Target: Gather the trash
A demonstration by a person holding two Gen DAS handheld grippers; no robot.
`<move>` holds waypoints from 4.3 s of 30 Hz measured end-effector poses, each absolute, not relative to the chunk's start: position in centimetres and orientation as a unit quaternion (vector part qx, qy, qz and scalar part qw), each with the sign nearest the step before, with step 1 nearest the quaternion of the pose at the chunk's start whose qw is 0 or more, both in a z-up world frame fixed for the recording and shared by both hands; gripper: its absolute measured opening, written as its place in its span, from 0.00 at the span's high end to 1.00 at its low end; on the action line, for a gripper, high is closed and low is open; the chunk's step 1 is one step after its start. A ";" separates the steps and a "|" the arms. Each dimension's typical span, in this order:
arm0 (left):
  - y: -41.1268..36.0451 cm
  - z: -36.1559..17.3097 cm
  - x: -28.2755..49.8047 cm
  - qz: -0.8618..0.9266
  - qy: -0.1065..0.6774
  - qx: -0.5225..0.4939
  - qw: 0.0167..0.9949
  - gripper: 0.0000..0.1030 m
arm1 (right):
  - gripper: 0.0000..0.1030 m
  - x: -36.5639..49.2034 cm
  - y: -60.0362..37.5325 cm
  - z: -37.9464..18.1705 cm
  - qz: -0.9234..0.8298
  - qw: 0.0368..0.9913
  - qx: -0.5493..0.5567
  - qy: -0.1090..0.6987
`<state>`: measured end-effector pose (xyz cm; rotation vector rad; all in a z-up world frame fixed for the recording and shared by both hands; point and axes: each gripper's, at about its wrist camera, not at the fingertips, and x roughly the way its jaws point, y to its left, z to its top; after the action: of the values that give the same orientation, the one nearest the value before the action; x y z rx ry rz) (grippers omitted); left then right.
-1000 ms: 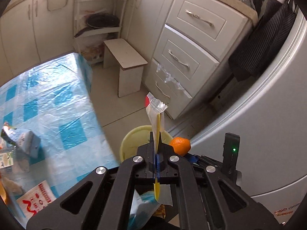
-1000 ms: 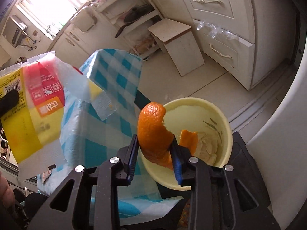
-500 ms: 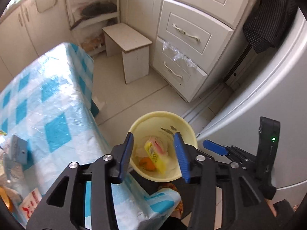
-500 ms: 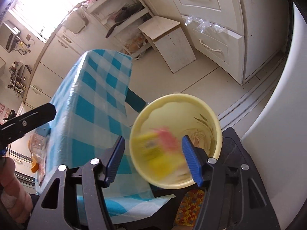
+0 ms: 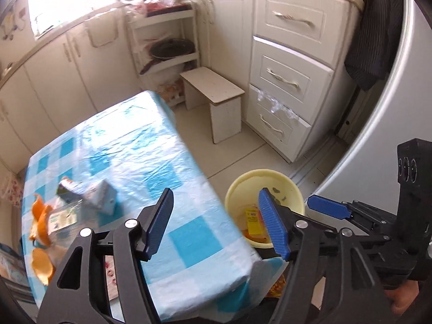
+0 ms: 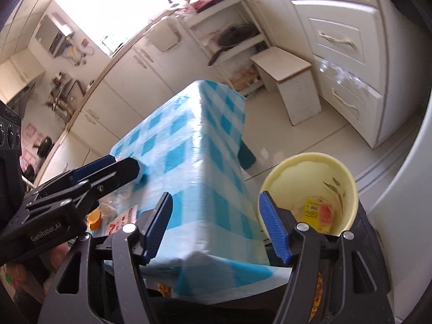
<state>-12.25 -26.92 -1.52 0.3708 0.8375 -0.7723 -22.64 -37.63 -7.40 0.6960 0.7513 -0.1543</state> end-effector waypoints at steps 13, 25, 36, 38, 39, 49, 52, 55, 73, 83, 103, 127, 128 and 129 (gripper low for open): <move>-4.7 0.1 -4.6 -0.214 0.414 0.039 0.884 0.22 | 0.29 -17.2 -25.9 -0.4 0.026 0.905 0.260 0.335; 4.9 -9.5 -1.2 -0.168 0.503 0.036 0.847 0.22 | 0.29 -12.8 -19.4 -3.5 0.051 0.890 0.235 0.386; 2.0 -13.7 3.3 -0.160 0.497 0.094 0.848 0.16 | 0.29 -11.7 -19.9 -4.3 0.046 0.889 0.248 0.383; 1.0 -14.0 4.7 -0.163 0.489 0.101 0.851 0.09 | 0.28 -11.5 -20.2 -4.5 0.045 0.887 0.254 0.384; 0.5 -14.2 5.4 -0.166 0.485 0.103 0.852 0.08 | 0.28 -11.4 -20.4 -4.6 0.044 0.886 0.257 0.384; -2.7 -14.4 10.1 -0.164 0.475 0.111 0.858 0.06 | 0.26 -10.9 -19.9 -4.8 0.044 0.886 0.253 0.387; -2.8 -14.6 11.2 -0.150 0.473 0.099 0.863 0.06 | 0.26 -10.8 -19.2 -4.7 0.044 0.888 0.240 0.391; -2.7 -14.7 11.5 -0.148 0.470 0.094 0.865 0.06 | 0.25 -10.8 -18.6 -4.7 0.042 0.890 0.230 0.391; -2.6 -14.7 11.5 -0.148 0.470 0.094 0.865 0.06 | 0.20 -11.4 -18.9 -4.2 0.023 0.897 0.234 0.375; -2.6 -14.7 11.5 -0.148 0.470 0.094 0.865 0.06 | 0.17 -13.4 -18.4 -3.5 0.001 0.901 0.222 0.374; -2.6 -14.7 11.5 -0.149 0.470 0.094 0.865 0.06 | 0.17 -13.5 -17.8 -3.2 0.000 0.906 0.212 0.367; -2.6 -14.7 11.5 -0.149 0.470 0.094 0.865 0.06 | 0.16 -11.9 -20.1 -4.2 0.032 0.892 0.254 0.371; -2.5 -14.7 11.3 -0.151 0.470 0.094 0.865 0.06 | 0.16 -11.6 -20.0 -4.3 0.033 0.892 0.252 0.375; -2.4 -14.7 11.2 -0.152 0.470 0.094 0.865 0.06 | 0.16 -11.3 -19.9 -4.4 0.034 0.891 0.250 0.377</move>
<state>11.22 -2.40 -14.73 0.1970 0.9843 -0.3178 -11.31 -19.94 -4.40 0.5182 0.7828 0.0707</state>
